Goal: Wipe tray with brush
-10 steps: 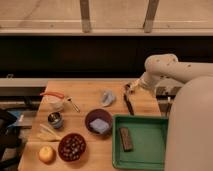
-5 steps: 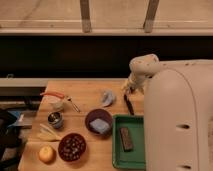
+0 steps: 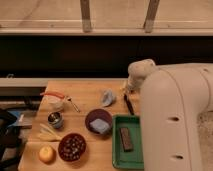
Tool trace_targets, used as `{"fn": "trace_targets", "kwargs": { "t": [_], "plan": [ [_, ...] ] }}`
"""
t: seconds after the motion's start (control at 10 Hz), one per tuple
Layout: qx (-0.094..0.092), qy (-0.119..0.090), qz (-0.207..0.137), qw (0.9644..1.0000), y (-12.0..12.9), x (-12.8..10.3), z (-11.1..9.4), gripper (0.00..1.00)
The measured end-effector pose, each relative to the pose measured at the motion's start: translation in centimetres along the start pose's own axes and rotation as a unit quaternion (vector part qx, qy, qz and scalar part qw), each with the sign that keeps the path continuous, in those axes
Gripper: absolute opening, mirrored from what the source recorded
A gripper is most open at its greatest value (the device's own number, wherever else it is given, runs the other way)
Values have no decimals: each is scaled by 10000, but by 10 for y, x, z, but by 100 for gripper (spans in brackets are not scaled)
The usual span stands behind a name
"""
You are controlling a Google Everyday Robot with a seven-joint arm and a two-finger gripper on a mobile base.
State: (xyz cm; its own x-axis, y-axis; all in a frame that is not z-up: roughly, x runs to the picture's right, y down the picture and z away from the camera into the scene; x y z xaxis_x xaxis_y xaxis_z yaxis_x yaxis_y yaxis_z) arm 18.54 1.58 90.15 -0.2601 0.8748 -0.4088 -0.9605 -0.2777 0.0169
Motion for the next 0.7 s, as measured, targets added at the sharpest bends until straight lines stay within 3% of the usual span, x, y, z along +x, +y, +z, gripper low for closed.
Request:
{"fn": "trace_targets", "kwargs": {
  "t": [0.2,0.3,0.7],
  "plan": [
    [-574,-63,353,9977,-7,-6,-7,80],
    [-653,-77,399,9970,-7,-8,-9,80],
    [-655,-70,379,9971,-5,-7,-8,80]
  ]
}}
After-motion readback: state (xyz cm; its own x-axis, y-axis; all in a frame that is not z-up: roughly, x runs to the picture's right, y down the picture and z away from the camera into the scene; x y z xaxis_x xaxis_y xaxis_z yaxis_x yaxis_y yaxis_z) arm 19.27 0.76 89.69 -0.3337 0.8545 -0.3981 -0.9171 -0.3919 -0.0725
